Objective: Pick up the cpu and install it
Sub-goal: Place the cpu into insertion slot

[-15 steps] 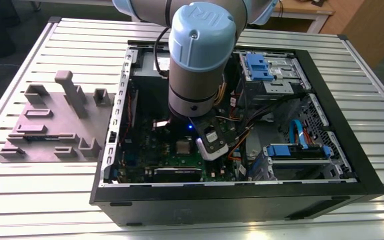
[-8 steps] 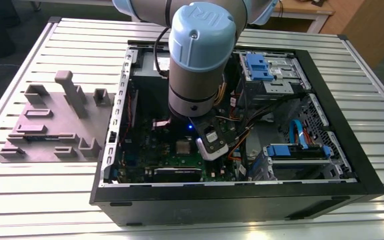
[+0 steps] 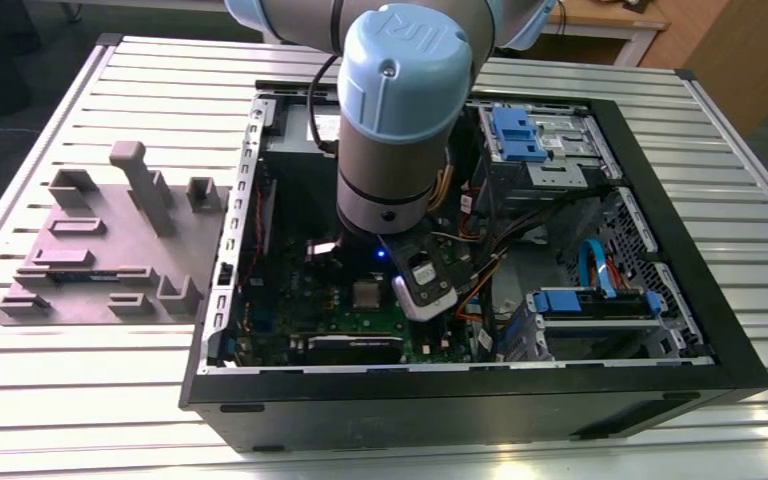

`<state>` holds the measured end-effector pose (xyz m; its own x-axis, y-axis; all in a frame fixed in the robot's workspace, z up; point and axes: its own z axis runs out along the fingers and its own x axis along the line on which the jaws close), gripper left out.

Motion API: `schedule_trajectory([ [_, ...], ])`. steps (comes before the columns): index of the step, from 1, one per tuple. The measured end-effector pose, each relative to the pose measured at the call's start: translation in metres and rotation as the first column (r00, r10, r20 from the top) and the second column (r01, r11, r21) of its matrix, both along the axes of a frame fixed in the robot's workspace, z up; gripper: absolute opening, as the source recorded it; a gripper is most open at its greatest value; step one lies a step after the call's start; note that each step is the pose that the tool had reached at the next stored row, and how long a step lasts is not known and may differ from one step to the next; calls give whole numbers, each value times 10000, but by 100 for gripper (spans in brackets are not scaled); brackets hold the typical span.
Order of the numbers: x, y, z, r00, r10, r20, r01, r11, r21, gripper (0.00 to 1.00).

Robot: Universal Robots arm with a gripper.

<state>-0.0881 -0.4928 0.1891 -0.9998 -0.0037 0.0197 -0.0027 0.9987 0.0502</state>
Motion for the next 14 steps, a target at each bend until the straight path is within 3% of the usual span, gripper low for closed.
schedule_trajectory([
  [1,0,-2,0,10000,12,0,-12,10000,1,45],
  [9,0,-6,0,10000,37,-1,-37,10000,0,45],
  [14,-1,-6,3,10000,38,-1,-38,10000,0,53],
])
